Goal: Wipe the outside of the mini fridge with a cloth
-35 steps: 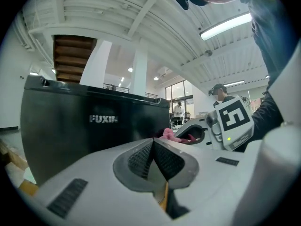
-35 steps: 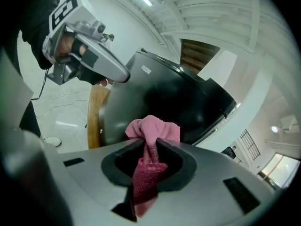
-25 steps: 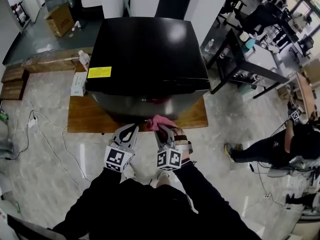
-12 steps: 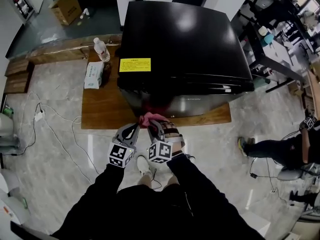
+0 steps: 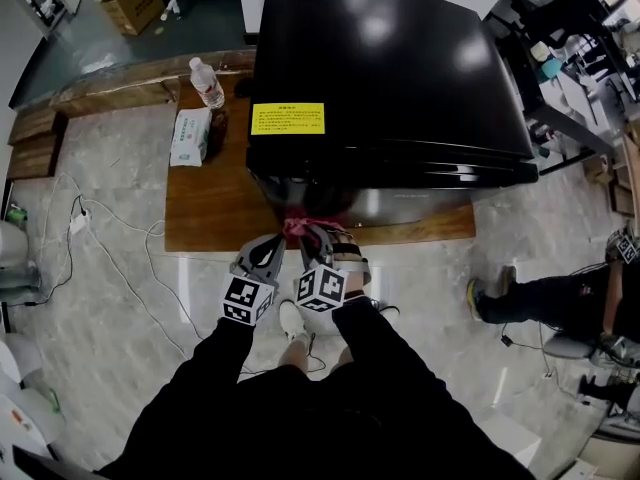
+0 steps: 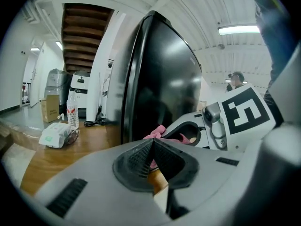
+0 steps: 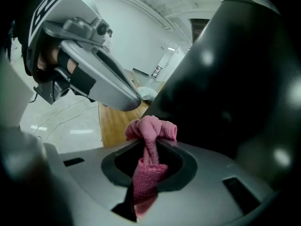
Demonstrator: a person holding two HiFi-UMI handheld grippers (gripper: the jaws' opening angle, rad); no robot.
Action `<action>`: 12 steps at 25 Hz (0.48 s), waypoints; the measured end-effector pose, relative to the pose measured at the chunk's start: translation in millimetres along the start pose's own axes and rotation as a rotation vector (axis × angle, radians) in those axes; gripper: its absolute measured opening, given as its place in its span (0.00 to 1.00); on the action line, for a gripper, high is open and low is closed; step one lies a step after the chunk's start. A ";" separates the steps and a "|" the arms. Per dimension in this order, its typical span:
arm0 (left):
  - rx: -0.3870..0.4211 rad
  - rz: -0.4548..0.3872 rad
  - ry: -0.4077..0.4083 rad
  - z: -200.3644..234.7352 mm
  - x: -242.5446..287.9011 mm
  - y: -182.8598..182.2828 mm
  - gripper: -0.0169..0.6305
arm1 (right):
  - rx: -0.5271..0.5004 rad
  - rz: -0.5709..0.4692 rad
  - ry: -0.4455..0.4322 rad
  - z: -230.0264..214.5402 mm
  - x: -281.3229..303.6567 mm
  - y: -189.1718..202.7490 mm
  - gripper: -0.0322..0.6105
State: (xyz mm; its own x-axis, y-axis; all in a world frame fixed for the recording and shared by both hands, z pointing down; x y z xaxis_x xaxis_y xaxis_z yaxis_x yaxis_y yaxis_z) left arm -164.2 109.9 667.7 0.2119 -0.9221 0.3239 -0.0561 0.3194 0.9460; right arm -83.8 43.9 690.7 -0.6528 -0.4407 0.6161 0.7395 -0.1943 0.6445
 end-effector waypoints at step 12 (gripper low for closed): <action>0.023 0.019 0.061 -50.8 42.7 -15.9 0.04 | 0.032 0.049 -0.002 -37.6 -28.5 50.3 0.17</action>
State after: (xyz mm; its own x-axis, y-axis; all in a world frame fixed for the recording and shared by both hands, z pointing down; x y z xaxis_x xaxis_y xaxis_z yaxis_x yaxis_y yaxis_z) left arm -104.7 76.6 665.6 0.2698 -0.9007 0.3406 -0.0831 0.3306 0.9401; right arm -21.8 13.8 688.6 -0.6161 -0.4469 0.6486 0.7653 -0.1447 0.6272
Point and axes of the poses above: the fingertips, and each gripper's own axes: x forward along the fingers, z to its left, y out of its underside, the point moved 7 cm from there along -x, backward along the fingers, and after that the axes turned 8 degrees about x, right-handed, at the moved point
